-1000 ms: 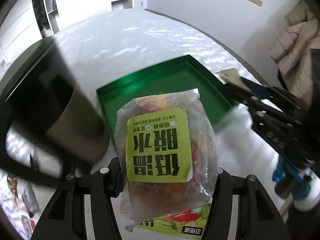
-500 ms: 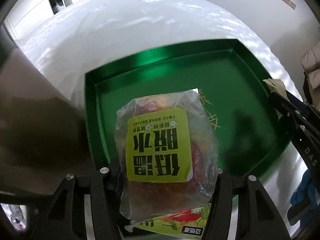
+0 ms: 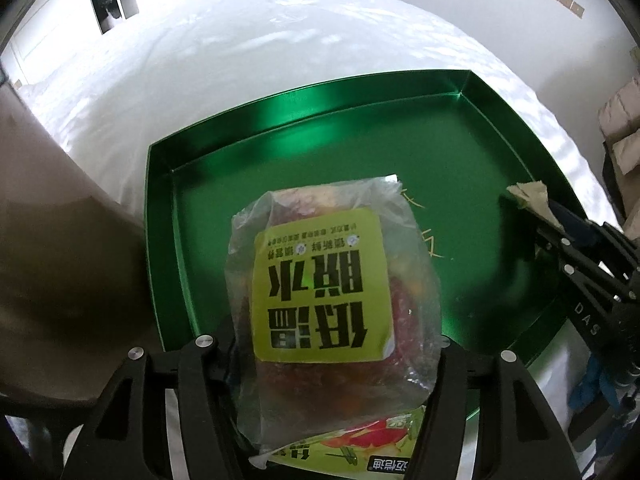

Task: Organize snacks
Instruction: 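Carry the bread bag and beige packet over the green tray with both tools, then open the right tool to drop the beige packet while the left tool releases the bread bag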

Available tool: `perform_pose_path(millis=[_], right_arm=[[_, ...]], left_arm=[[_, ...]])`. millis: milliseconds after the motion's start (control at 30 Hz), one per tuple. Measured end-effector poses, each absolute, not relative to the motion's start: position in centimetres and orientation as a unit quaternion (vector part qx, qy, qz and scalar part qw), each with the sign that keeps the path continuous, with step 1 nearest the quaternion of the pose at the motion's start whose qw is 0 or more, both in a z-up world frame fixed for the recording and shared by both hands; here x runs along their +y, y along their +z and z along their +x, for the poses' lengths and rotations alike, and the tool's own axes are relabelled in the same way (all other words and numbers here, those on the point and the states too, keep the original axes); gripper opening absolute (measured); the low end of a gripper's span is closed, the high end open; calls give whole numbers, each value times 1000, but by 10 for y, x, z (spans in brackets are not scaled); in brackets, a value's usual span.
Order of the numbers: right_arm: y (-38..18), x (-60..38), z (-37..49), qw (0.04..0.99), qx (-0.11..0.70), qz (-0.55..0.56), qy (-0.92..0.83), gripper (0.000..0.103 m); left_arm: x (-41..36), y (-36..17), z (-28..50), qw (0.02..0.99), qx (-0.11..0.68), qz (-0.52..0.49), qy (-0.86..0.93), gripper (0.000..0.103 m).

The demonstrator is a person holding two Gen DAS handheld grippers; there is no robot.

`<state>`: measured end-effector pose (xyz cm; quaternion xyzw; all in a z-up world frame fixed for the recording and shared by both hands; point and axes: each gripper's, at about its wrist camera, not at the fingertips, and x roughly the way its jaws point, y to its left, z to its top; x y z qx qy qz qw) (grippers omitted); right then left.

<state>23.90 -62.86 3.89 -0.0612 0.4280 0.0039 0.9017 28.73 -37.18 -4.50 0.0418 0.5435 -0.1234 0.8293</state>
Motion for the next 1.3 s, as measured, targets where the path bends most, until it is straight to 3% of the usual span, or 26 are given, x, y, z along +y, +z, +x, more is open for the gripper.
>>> perform_pose_path(millis=[300, 400, 1300], right_arm=[[40, -627, 235, 900, 430, -67, -3, 88], [43, -629, 234, 900, 430, -69, -3, 103], [106, -611, 171, 929, 366, -59, 18, 103]], left_arm=[[-366, -45, 281, 834, 536, 41, -126, 58], [-365, -41, 281, 836, 534, 41, -121, 58], [-364, 38, 217, 907, 401, 73, -110, 69]])
